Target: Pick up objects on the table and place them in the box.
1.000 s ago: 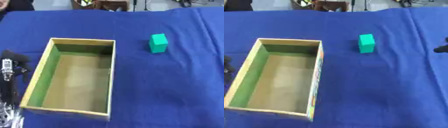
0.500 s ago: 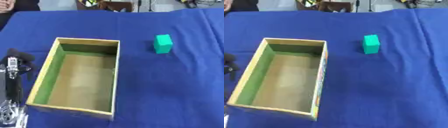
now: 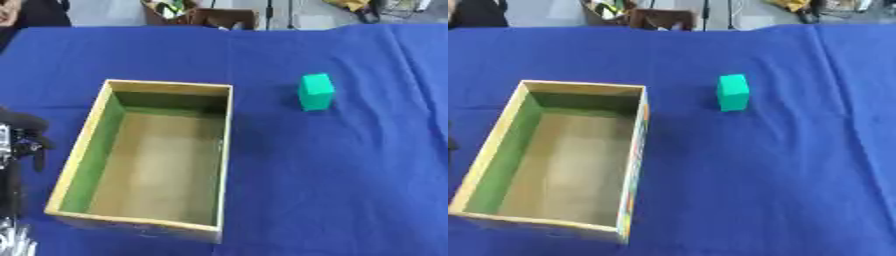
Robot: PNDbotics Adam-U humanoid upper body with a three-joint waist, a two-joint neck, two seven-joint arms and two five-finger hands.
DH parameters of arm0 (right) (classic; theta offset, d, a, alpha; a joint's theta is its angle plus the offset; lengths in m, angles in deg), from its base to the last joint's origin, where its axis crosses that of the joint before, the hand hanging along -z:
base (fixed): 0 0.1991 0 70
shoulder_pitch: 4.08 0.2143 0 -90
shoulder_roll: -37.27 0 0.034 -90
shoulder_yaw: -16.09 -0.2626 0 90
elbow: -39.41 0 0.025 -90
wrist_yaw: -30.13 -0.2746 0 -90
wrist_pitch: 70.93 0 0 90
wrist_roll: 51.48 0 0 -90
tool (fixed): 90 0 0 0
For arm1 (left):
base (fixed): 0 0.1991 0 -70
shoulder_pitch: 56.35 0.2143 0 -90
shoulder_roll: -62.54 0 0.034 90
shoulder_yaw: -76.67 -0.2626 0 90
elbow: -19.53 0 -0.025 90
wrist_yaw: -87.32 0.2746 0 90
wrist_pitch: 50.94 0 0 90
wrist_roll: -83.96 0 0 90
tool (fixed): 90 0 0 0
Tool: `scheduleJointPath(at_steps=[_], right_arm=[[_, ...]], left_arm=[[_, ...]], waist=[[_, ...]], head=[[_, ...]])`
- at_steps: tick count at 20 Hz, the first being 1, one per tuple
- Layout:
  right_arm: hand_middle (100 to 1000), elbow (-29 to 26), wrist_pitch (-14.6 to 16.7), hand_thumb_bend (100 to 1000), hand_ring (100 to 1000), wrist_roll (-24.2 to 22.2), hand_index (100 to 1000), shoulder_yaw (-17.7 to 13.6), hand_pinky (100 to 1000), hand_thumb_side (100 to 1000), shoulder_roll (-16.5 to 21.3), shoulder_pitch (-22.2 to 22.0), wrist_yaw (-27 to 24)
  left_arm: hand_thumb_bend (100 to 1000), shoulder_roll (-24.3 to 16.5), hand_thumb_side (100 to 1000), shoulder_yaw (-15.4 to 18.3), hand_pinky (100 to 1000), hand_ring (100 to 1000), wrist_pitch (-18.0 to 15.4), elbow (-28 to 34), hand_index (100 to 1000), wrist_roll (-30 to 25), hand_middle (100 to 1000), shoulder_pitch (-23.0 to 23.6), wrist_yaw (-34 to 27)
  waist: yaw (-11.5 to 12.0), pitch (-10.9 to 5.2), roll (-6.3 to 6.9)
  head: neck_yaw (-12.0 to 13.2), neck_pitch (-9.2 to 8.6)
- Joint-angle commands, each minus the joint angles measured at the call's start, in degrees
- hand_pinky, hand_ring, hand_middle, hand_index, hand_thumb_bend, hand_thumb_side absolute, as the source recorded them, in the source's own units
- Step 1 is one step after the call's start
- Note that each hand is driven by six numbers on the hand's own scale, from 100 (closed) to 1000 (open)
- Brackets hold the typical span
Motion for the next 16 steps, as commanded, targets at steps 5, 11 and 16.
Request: scheduleJointPath(at_steps=[5, 11, 16], right_arm=[[835, 15.2, 9.0, 435, 878, -3.4, 930, 5.7, 846, 1000, 4.5, 12.2, 12.5], [867, 32.2, 17.2, 592, 920, -11.8, 974, 9.3, 891, 1000, -0.2, 21.7, 19.7], [896, 43.6, 21.8, 606, 946, -20.1, 1000, 8.8, 909, 923, -4.0, 26.6, 20.9]], left_arm=[[100, -1.6, 901, -0.7, 100, 353, -0.1, 1.1, 475, -0.6, 475, 0.2, -0.1], [100, -1.8, 902, -1.2, 100, 353, -0.1, 1.1, 475, -1.3, 475, 0.5, -0.4], [100, -1.8, 901, -1.4, 100, 353, -0.1, 1.1, 474, -1.7, 475, 0.6, -0.5]], waist=[[1.2, -1.84, -0.41], [2.7, -2.28, -0.66], [3.1, -2.31, -0.57]], head=[[-1.4, 0.07], [-3.0, -0.19], [-4.0, -0.85]])
